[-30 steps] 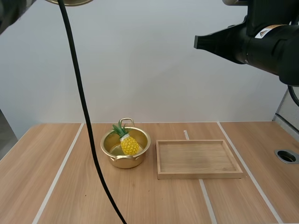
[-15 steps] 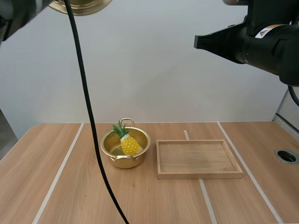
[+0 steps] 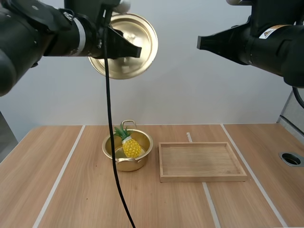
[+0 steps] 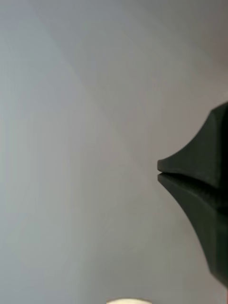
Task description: Open the pot, put the pineapple inside, and close it
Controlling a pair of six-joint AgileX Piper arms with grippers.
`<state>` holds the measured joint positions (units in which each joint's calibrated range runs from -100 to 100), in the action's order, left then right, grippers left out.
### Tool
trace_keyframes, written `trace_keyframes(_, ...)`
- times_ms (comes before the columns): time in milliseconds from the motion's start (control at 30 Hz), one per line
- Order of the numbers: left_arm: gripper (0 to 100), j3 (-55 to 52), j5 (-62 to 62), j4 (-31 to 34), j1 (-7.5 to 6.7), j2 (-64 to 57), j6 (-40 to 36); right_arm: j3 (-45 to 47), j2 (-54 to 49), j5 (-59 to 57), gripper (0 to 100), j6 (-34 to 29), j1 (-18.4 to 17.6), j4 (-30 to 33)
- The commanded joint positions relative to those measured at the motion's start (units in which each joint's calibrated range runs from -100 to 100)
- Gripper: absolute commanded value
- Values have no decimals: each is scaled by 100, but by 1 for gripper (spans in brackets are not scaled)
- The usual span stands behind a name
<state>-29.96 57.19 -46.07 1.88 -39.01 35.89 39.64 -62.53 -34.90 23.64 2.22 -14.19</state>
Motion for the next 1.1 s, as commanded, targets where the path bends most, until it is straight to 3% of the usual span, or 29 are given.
trace_keyframes(0, 0, -73, 309, 64, -11, 235, -73, 14, -63, 122, 0, -19, 16, -17)
trace_keyframes(433, 0, -1103, 309, 342, -11, 877, 78, 14, -63, 122, 0, -19, 16, -49)
trace_keyframes(1067, 0, -1103, 838, 432, -11, 2191, 78, 14, -63, 122, 0, -19, 16, -49)
